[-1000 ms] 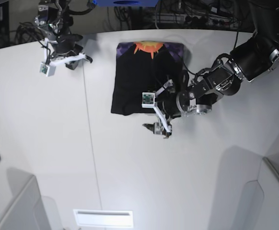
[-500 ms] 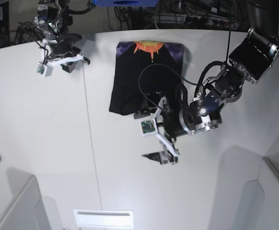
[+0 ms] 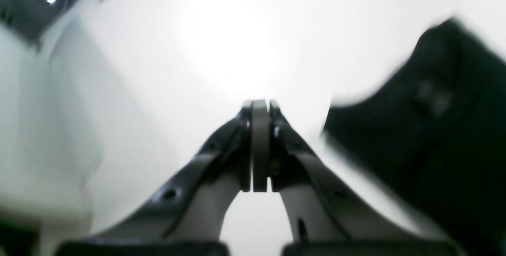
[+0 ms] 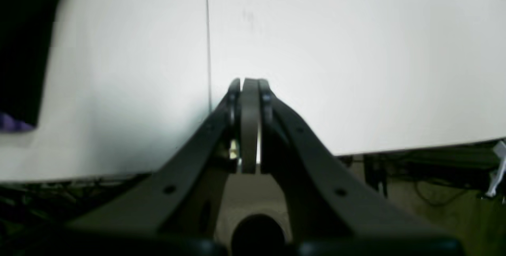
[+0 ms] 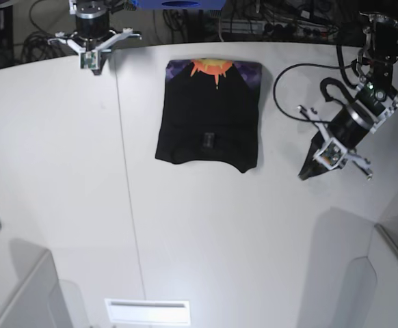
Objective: Fold the T-shirt properly
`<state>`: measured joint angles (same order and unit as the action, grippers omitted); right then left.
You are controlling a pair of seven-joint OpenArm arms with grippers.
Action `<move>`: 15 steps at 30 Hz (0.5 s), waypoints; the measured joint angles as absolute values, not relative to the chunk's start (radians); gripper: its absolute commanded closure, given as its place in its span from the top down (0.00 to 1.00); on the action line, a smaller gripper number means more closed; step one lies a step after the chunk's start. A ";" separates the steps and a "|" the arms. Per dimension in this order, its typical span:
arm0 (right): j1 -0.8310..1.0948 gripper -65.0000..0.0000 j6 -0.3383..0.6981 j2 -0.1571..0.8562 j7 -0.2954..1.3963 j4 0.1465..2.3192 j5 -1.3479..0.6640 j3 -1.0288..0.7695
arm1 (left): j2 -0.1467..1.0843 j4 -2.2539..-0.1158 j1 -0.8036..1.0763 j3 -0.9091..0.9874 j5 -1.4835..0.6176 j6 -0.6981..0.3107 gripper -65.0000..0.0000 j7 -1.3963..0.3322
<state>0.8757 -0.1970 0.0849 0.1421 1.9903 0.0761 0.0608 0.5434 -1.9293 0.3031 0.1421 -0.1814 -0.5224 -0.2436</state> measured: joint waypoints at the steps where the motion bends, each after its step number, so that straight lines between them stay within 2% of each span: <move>1: 0.892 0.00 -0.196 0.089 0.125 1.991 0.076 0.061 | 0.537 -1.928 0.347 0.170 -0.181 -0.524 0.00 -0.231; 6: 0.982 0.00 -0.189 0.125 0.084 1.992 0.080 0.063 | 0.535 -1.926 0.569 0.253 -0.174 -0.525 0.00 -0.023; 10: 1.056 0.00 -0.192 0.163 0.080 1.994 0.083 0.059 | 0.536 -1.833 0.720 0.256 -0.167 -0.529 0.00 0.267; 15: 1.188 0.00 -0.189 0.161 0.085 1.996 0.083 0.059 | 0.525 -1.648 0.870 0.256 0.031 -0.521 0.00 0.516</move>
